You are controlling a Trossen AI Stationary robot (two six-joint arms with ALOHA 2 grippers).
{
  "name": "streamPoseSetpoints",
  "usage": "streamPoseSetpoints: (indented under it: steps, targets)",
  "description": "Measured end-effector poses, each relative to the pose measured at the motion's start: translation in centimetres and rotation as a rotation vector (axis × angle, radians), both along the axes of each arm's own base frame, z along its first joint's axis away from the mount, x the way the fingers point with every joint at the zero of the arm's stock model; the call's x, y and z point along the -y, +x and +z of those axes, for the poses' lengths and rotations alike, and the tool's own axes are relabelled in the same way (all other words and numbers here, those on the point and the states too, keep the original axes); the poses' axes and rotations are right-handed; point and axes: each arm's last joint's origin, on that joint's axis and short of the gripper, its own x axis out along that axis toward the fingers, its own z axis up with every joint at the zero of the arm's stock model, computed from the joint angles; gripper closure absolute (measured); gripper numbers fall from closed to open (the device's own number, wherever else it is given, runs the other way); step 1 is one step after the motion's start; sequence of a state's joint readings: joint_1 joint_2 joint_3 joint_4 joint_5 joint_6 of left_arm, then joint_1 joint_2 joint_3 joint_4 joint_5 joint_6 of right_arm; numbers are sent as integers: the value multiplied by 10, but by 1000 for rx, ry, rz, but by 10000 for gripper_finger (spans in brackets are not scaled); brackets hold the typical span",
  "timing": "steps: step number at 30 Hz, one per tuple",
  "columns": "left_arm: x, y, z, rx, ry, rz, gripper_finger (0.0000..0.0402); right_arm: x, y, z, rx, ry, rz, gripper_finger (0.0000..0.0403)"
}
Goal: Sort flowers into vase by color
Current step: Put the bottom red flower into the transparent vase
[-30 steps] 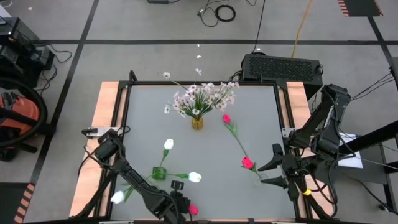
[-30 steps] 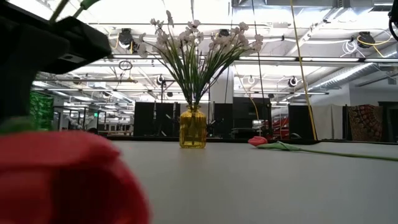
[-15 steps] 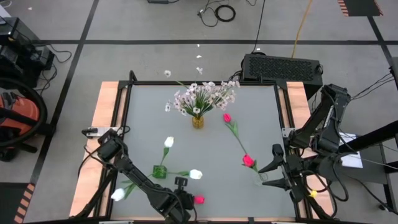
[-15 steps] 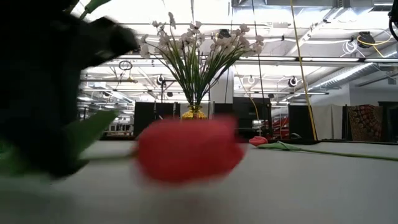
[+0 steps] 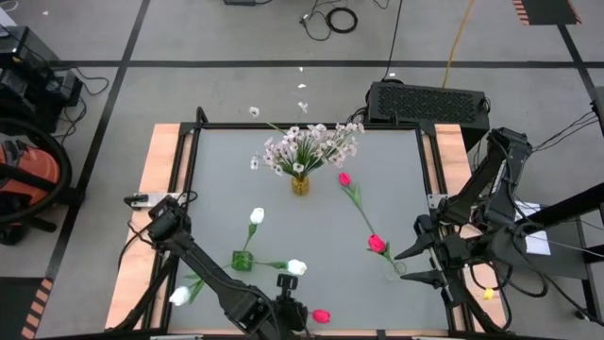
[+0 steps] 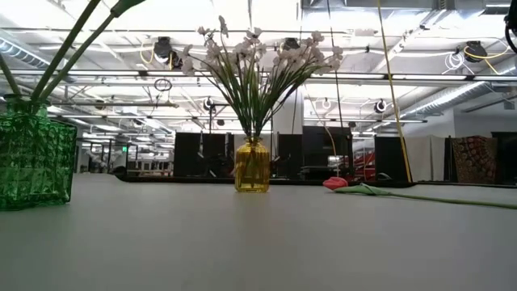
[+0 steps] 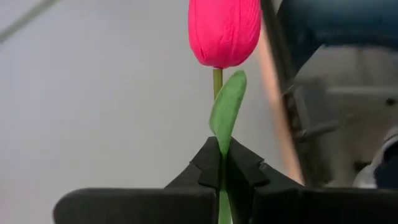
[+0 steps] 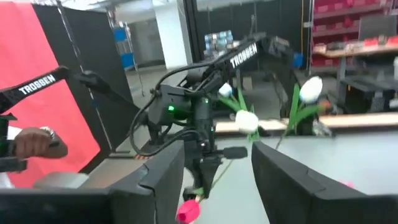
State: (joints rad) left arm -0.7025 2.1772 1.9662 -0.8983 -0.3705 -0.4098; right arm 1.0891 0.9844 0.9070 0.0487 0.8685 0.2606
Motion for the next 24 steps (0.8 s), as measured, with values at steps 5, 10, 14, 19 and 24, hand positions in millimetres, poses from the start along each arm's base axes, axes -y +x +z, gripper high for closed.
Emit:
streamPoseSetpoints:
  steps: [5, 10, 14, 19, 24]
  targets:
    - [2, 7, 40, 115, -29, -33, 389, 5, -2, 9, 68, -45, -32, 222]
    - [3, 9, 87, 262, -4, -110, 389, 13, -7, 17, 96, -53, -49, 222]
    - [-1, 10, 125, 412, 17, -137, 389, 15, -8, 18, 100, -62, -48, 222]
    - [-7, 16, 157, 634, 22, -165, 389, 10, -6, 14, 93, -84, -43, 222]
    - [-16, 24, 187, 865, 23, -171, 388, 6, -4, 12, 90, -99, -42, 222]
